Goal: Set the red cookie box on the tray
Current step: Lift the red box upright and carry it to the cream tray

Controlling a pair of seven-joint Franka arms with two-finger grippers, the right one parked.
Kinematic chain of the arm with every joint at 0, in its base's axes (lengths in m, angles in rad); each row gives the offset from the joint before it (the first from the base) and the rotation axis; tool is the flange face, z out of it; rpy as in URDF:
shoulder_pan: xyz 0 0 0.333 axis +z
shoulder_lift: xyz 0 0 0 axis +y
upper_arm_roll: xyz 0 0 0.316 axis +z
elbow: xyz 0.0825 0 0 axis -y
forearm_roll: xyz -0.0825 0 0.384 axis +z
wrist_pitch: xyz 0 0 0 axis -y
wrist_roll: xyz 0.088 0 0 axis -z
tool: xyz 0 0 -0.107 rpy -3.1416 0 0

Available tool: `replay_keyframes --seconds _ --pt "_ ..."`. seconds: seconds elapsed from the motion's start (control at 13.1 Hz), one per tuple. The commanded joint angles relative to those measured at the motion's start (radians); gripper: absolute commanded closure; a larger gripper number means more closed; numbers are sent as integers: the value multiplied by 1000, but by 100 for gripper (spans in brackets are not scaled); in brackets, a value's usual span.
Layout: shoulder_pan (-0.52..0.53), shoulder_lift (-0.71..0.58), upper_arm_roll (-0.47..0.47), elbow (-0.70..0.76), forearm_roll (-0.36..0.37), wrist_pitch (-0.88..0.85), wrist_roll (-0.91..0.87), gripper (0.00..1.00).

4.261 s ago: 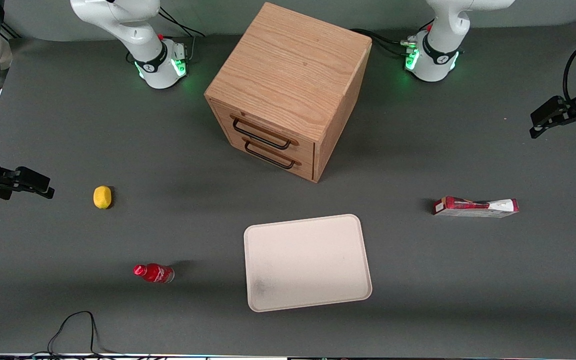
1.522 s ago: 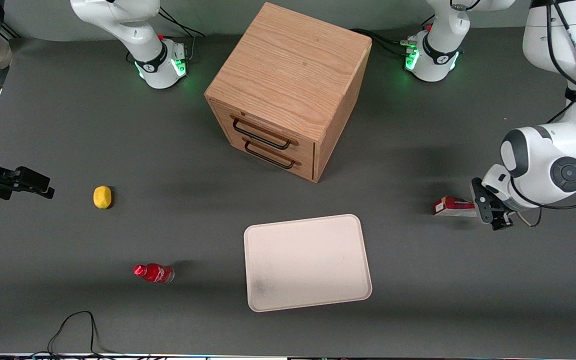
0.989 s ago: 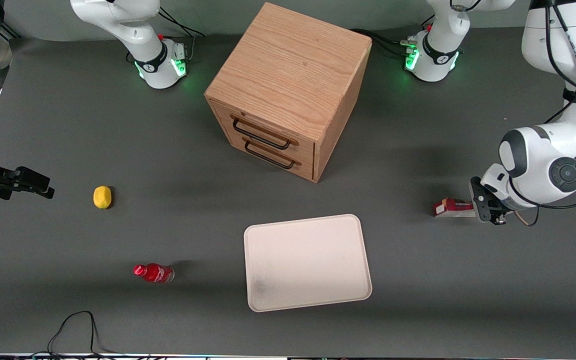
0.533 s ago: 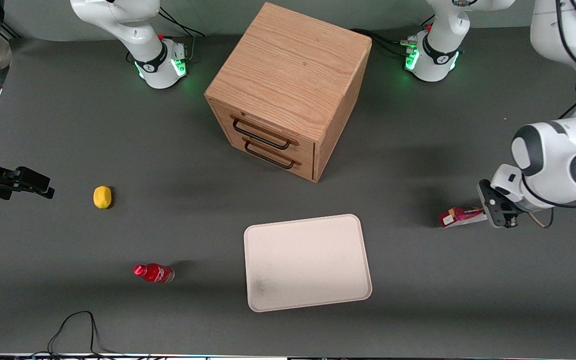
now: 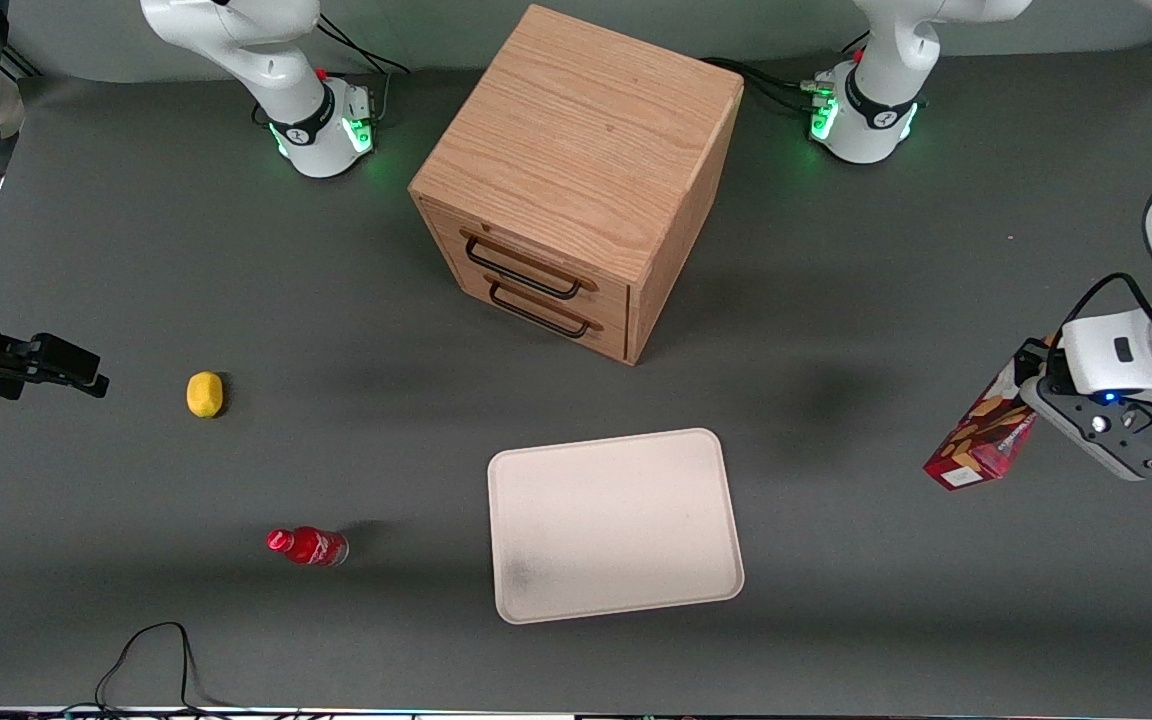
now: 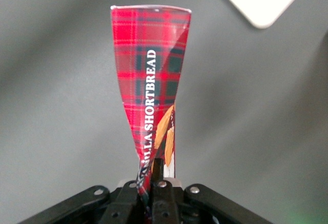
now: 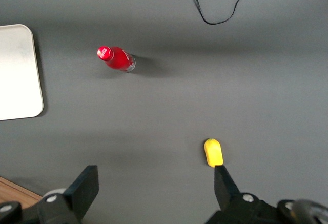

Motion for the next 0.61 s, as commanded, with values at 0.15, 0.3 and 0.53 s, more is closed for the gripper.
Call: replay_keyframes --seconds 0.15,0.3,0.53 --pt "-97 280 -94 464 -58 -125 -696 100" --pt "-158 408 -115 584 -58 -90 -850 100" --pt "-236 540 -117 611 -58 84 -996 100"
